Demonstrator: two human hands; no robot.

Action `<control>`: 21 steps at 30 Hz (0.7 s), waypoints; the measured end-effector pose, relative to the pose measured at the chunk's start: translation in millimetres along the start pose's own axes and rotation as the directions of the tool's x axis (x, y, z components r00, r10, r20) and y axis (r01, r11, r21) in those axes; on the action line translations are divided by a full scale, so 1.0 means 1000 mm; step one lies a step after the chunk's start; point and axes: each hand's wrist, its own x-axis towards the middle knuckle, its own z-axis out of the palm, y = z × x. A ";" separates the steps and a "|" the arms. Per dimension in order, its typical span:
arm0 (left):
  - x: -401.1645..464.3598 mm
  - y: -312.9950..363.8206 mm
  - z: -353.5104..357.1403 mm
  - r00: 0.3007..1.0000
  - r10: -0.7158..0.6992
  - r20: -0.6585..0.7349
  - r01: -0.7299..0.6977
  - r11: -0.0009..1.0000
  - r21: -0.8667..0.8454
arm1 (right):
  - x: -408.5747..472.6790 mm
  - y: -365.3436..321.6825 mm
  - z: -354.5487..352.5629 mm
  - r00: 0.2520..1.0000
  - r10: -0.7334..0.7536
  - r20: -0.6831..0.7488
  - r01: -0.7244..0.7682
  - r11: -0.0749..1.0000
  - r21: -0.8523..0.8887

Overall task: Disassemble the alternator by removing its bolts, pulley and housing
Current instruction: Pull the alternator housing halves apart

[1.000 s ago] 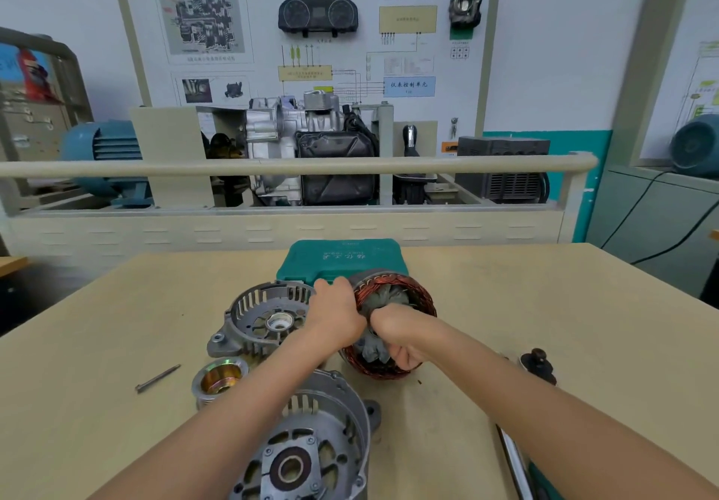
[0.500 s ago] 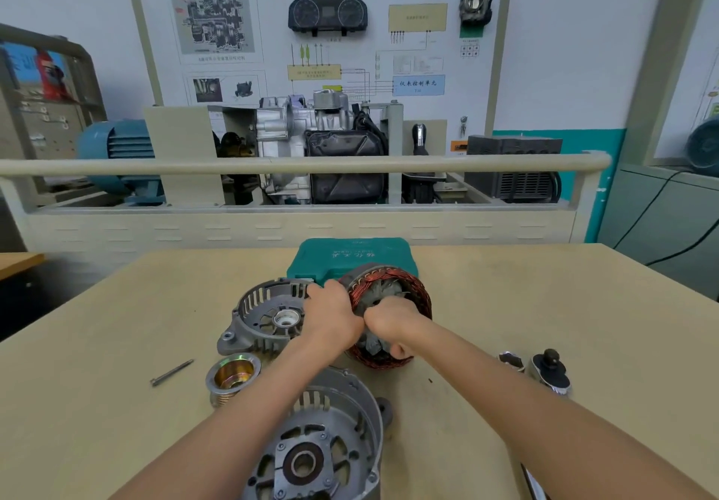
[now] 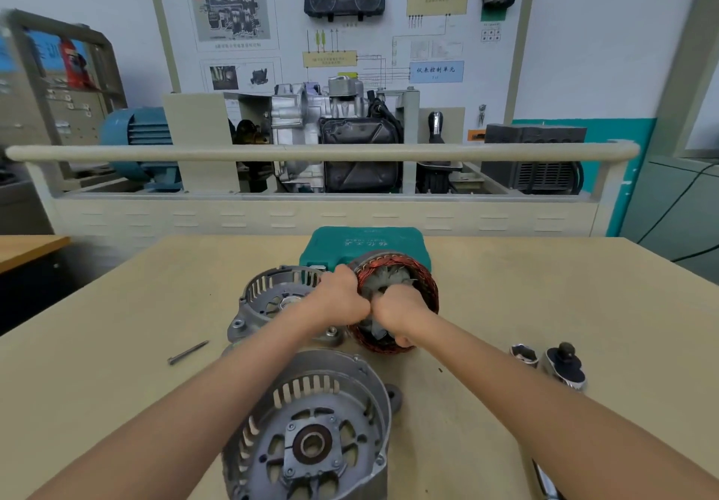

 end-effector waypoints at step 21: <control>0.030 0.058 -0.011 0.828 0.526 0.196 -0.477 0.475 0.739 | 0.000 -0.003 0.017 0.976 -0.166 -0.143 0.106 0.929 -0.355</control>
